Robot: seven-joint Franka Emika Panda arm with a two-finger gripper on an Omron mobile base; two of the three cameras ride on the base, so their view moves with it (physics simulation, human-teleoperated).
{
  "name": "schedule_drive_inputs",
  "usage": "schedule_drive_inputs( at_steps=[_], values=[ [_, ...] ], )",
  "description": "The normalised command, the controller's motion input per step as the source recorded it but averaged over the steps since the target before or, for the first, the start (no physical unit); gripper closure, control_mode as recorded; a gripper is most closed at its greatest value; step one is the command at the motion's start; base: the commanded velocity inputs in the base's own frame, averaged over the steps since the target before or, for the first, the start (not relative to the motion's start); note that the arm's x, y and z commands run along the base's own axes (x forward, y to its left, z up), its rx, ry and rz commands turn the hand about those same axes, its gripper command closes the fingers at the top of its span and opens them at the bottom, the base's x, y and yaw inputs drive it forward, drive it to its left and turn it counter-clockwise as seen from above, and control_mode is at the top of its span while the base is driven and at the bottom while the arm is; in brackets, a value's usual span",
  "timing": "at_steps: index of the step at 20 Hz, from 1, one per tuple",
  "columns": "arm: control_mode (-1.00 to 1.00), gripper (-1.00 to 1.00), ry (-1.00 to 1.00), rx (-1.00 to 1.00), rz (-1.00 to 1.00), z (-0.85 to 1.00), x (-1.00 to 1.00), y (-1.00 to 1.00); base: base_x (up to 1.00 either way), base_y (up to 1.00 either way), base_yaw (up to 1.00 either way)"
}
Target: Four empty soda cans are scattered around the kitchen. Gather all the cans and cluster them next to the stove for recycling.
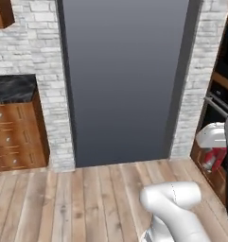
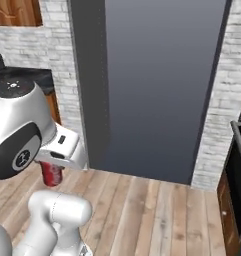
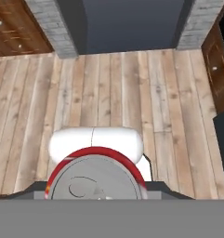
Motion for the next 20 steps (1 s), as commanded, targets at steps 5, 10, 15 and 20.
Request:
schedule_drive_inputs(
  at_steps=[5,10,15,20],
  values=[
    [1.0,1.0,0.0,0.0,0.0,0.0,0.0,0.0,0.72,0.87,-0.07],
    [1.0,1.0,0.0,0.0,0.0,0.0,0.0,0.0,0.39,1.0,-0.16],
    [1.0,1.0,0.0,0.0,0.0,0.0,0.0,0.0,0.34,1.0,-0.14],
    [1.0,1.0,0.0,0.0,0.0,0.0,0.0,0.0,0.26,1.0,-0.11]
  ],
)
